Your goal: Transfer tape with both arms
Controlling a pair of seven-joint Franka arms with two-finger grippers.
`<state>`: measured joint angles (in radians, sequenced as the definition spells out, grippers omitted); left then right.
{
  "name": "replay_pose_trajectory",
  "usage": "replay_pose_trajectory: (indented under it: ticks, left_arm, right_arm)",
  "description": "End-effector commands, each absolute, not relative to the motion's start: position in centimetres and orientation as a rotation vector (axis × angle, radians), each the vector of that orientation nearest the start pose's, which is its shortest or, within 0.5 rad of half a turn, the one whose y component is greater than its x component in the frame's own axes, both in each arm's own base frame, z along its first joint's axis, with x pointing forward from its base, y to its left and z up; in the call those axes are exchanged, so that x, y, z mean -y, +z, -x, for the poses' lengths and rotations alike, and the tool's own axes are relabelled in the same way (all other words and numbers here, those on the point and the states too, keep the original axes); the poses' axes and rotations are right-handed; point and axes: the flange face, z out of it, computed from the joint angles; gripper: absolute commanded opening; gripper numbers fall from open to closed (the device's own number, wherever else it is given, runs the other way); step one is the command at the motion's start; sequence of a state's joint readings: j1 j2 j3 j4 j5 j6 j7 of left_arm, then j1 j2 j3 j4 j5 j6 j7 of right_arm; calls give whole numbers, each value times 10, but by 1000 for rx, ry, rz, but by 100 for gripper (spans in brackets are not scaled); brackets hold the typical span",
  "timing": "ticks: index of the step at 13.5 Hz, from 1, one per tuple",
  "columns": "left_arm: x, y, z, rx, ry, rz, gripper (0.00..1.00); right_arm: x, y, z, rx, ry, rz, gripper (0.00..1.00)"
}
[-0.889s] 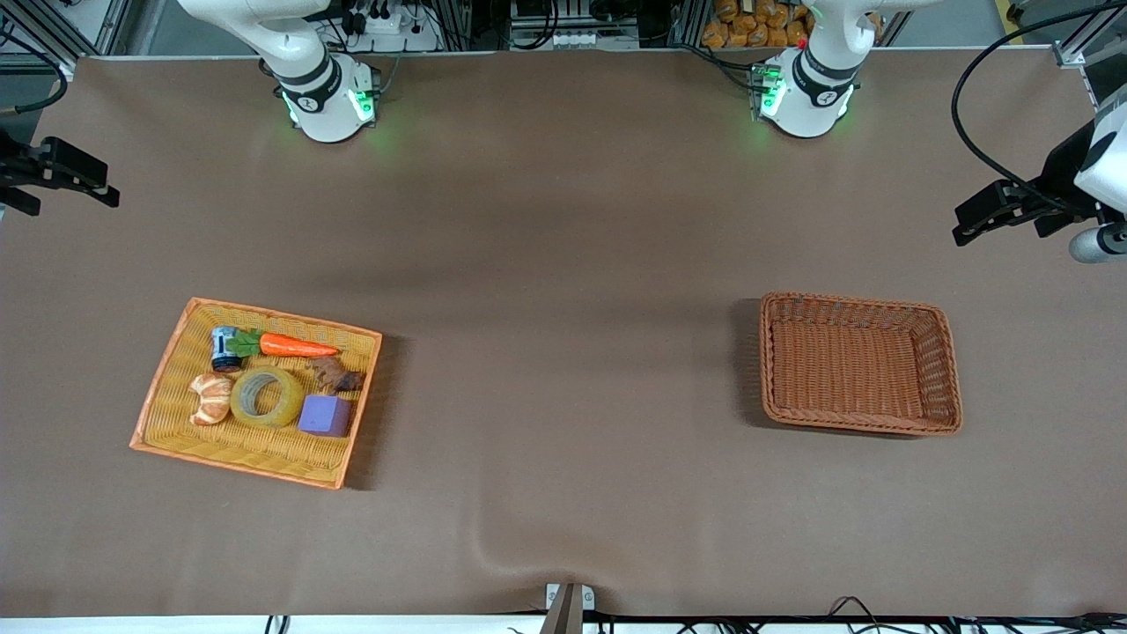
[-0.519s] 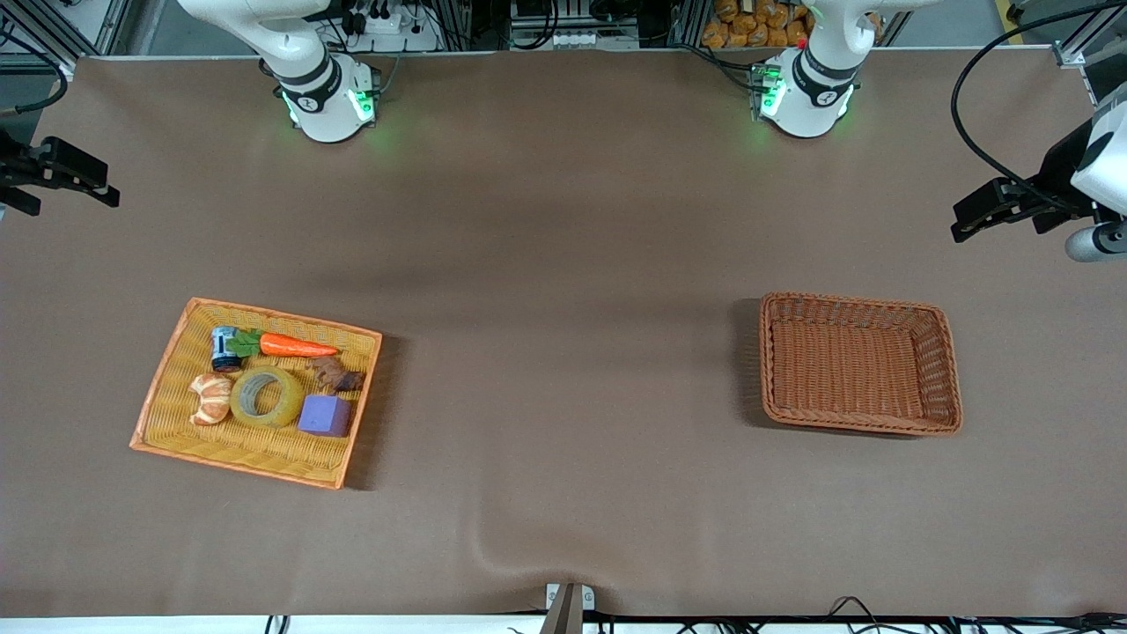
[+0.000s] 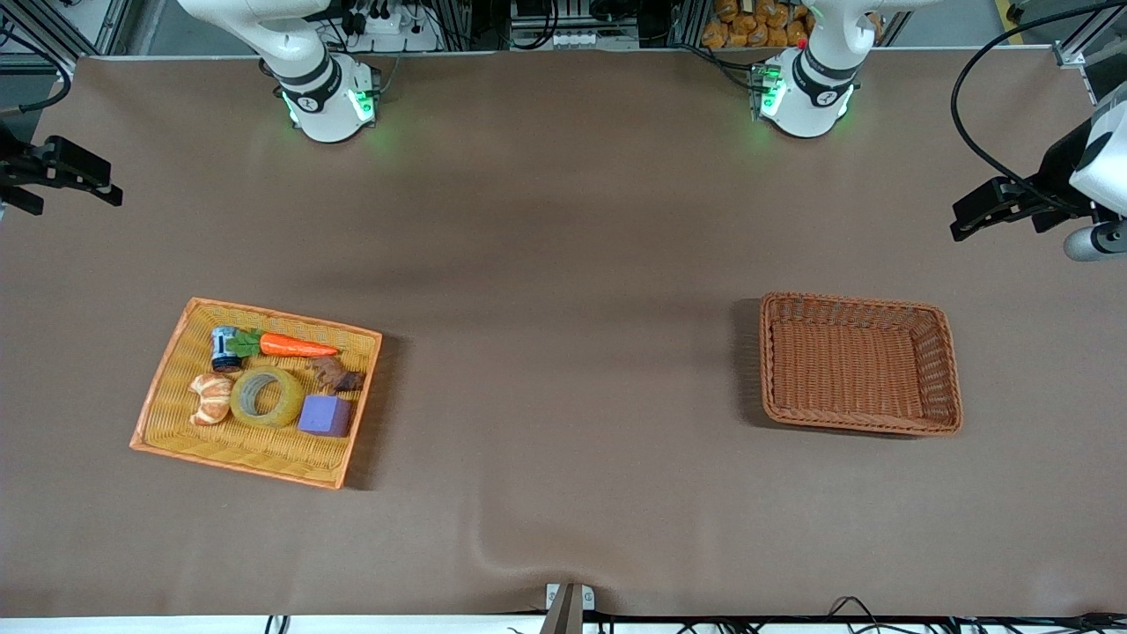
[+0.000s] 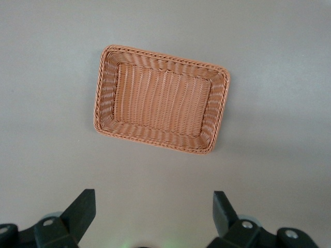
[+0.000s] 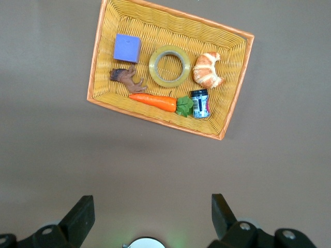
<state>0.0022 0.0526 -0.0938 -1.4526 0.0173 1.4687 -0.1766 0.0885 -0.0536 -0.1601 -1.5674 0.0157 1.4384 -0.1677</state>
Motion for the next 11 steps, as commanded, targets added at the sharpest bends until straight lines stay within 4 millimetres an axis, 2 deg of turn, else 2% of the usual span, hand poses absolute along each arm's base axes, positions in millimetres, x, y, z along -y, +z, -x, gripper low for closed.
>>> replay_pose_trajectory:
  ticks: [1, 3, 5, 8, 10, 11]
  left_arm:
    - [46, 648, -557, 61, 58, 3105, 100]
    - [46, 648, -557, 61, 58, 3106, 100]
    - [47, 648, -557, 55, 60, 3112, 100]
    - [47, 647, -557, 54, 63, 3115, 100]
    - [47, 646, -557, 54, 65, 3117, 100]
    - [48, 646, -557, 52, 65, 3117, 100]
  right_arm:
    - [39, 642, -525, 133, 118, 3118, 100]
    - [34, 623, -537, 147, 157, 3112, 100]
    - [21, 609, -552, 177, 137, 3117, 100]
    - [16, 569, -585, 193, 106, 3128, 100]
    - [6, 531, -611, 222, 87, 3134, 100]
    - [-12, 509, -624, 270, 85, 3137, 100]
